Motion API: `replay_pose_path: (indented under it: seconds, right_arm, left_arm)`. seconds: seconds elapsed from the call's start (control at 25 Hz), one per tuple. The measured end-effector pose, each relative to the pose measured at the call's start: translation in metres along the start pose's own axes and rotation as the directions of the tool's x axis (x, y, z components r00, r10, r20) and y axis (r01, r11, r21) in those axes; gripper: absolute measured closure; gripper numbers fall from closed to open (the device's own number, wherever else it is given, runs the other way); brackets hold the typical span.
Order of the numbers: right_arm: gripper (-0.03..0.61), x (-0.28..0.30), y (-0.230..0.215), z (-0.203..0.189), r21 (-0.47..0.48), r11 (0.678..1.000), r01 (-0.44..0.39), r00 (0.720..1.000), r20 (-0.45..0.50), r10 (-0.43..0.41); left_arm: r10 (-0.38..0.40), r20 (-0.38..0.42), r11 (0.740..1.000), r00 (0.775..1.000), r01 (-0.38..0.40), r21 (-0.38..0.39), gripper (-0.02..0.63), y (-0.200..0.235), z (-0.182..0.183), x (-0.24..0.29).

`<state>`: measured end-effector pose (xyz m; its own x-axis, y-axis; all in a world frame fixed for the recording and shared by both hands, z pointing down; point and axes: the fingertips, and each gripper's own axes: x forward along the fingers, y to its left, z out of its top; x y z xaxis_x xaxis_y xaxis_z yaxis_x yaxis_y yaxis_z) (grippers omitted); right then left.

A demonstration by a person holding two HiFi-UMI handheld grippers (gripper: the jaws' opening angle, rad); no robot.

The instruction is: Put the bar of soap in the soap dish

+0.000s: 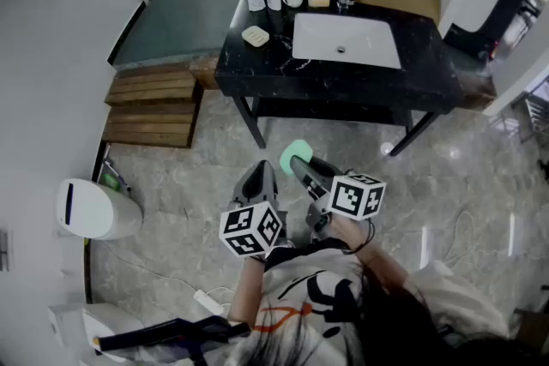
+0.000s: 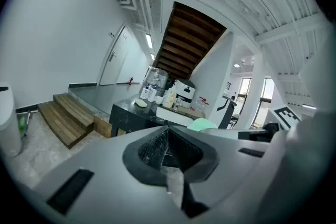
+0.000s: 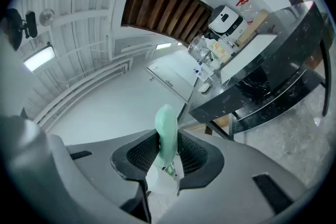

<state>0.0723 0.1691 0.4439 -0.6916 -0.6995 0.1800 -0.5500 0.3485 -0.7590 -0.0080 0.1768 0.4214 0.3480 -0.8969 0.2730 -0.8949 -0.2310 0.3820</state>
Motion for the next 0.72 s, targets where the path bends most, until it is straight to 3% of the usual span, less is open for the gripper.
replay_pose_path:
  seconds: [0.72]
  right_arm:
    - [0.462,-0.0014,-0.0024,0.0026,0.009,1.000,-0.010,1.000,0.001,0.010]
  left_arm:
    - [0.011,-0.013,1.000,1.000,-0.011,-0.004,0.612,-0.0011,-0.0076,0.0004]
